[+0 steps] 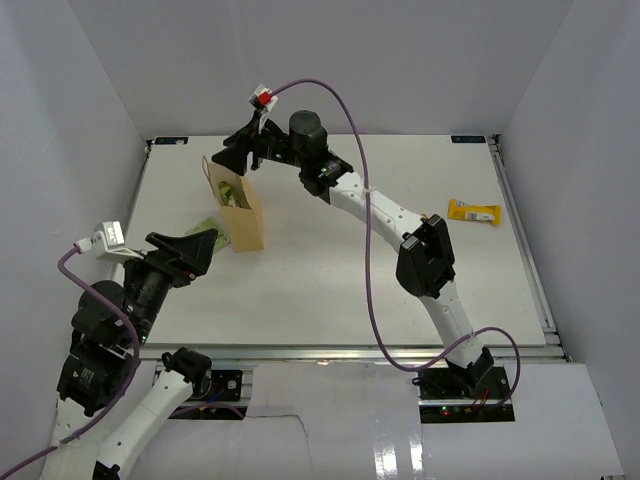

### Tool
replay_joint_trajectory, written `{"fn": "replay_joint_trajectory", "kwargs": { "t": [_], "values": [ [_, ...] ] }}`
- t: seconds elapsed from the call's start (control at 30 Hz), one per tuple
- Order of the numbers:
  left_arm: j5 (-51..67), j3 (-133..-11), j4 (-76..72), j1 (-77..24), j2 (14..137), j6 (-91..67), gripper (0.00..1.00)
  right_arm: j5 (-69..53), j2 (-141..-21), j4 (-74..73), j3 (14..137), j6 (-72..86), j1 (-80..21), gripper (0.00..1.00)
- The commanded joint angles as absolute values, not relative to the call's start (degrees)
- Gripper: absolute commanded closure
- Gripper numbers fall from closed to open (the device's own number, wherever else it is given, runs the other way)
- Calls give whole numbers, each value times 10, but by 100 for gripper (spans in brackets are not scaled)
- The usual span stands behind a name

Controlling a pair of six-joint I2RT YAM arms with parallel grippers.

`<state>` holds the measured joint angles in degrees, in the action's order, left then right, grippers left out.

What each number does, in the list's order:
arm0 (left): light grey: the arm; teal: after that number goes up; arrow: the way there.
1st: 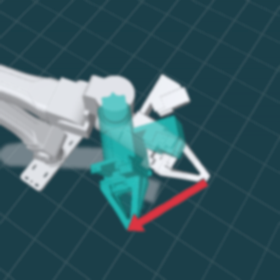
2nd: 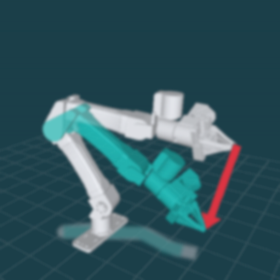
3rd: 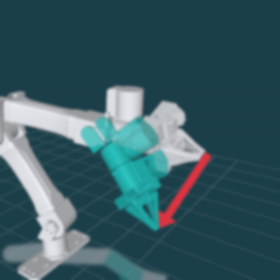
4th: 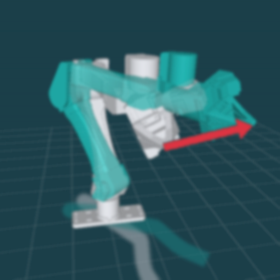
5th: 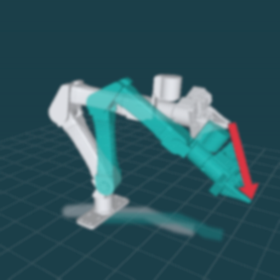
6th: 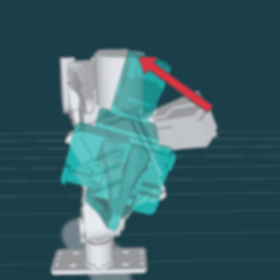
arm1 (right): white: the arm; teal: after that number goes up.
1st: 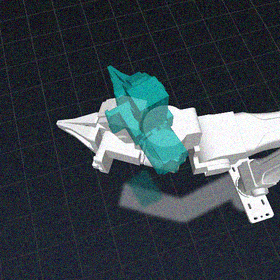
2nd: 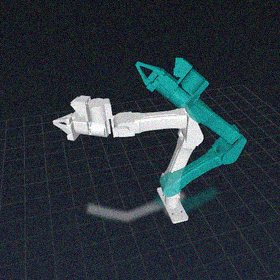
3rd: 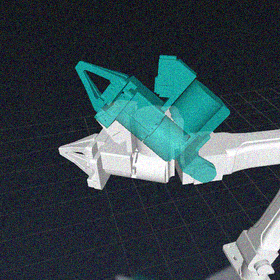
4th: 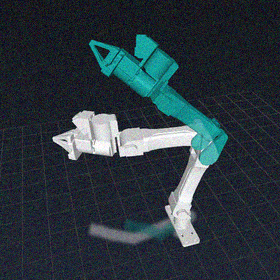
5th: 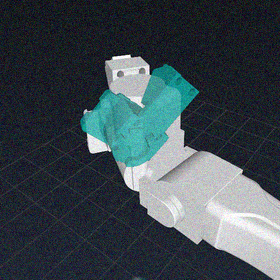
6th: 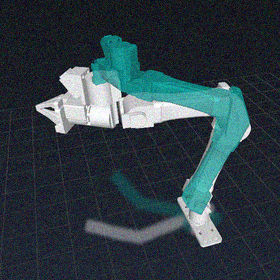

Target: Place the snacks into the paper bag

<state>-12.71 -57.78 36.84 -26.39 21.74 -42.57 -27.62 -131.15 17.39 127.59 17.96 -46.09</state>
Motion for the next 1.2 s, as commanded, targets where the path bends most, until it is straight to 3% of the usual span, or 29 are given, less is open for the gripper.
{"fn": "replay_joint_trajectory", "kwargs": {
  "t": [0.0,0.27,0.57,0.73,0.83,0.93,1.03,1.07,1.17],
  "values": [
    [-122,-565,368,-266,219,-428,2,-316,-1210,178,1279,126,-451,30],
    [-107,-513,386,-266,231,-429,2,-398,-1020,-49,1082,-57,-345,6],
    [-292,-469,533,-266,259,-569,2,-343,-889,-390,799,-321,-166,3],
    [-294,-452,499,-266,315,-533,2,-374,-854,-416,679,-398,-103,3],
    [-285,-473,476,-250,415,-470,2,-388,-850,-410,650,-400,-81,3],
    [-203,-504,439,-133,469,-379,2,-402,-854,-405,649,-392,-71,3],
    [-79,-490,369,67,487,-302,2,-409,-855,-395,653,-383,-64,3],
    [13,-484,353,150,503,-291,2,-410,-857,-391,654,-382,-61,3],
    [94,-477,302,171,574,-297,3,-417,-860,-389,657,-381,-54,3]
  ]
}}
